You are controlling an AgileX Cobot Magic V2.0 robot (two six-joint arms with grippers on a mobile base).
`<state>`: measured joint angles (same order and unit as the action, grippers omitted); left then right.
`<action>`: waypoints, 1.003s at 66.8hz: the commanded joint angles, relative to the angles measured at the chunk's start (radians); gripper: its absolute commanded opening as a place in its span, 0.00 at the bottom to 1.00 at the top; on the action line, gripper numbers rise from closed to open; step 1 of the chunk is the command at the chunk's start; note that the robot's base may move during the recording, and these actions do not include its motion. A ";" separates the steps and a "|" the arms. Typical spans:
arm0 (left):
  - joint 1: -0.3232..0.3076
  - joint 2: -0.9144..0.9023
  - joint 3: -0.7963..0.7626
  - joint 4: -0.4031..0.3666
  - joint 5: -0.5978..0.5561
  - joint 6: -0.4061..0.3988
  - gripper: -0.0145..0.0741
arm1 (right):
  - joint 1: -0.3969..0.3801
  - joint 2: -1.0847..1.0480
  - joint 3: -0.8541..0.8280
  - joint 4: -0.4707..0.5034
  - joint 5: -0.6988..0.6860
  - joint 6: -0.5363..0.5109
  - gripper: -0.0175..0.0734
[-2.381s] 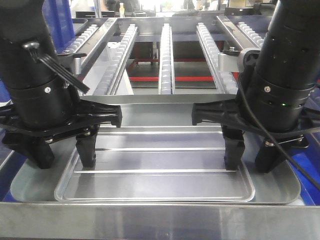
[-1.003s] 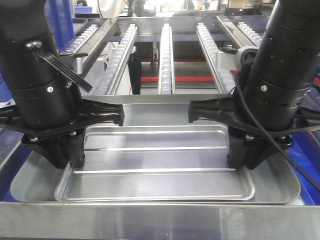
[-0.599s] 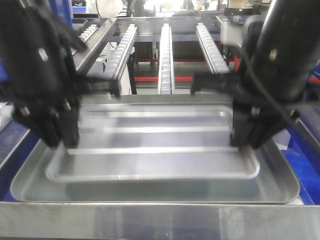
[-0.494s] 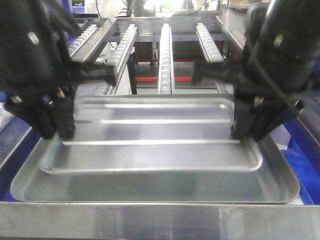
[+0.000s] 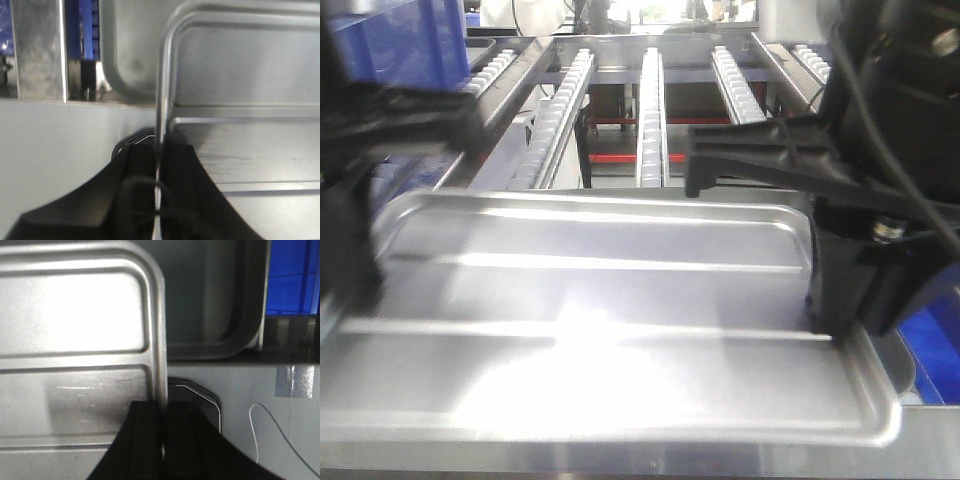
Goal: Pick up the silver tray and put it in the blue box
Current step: 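Lift the silver tray with both grippers and pull it toward the robot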
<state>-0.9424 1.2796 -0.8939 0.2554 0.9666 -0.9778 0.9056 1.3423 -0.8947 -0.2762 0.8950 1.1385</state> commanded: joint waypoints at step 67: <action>-0.203 -0.104 0.028 0.094 0.010 -0.225 0.15 | 0.112 -0.156 0.075 -0.058 -0.054 0.142 0.25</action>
<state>-1.1361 1.1951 -0.8388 0.3439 1.0131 -1.1947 1.0124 1.2127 -0.7916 -0.3055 0.8991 1.2713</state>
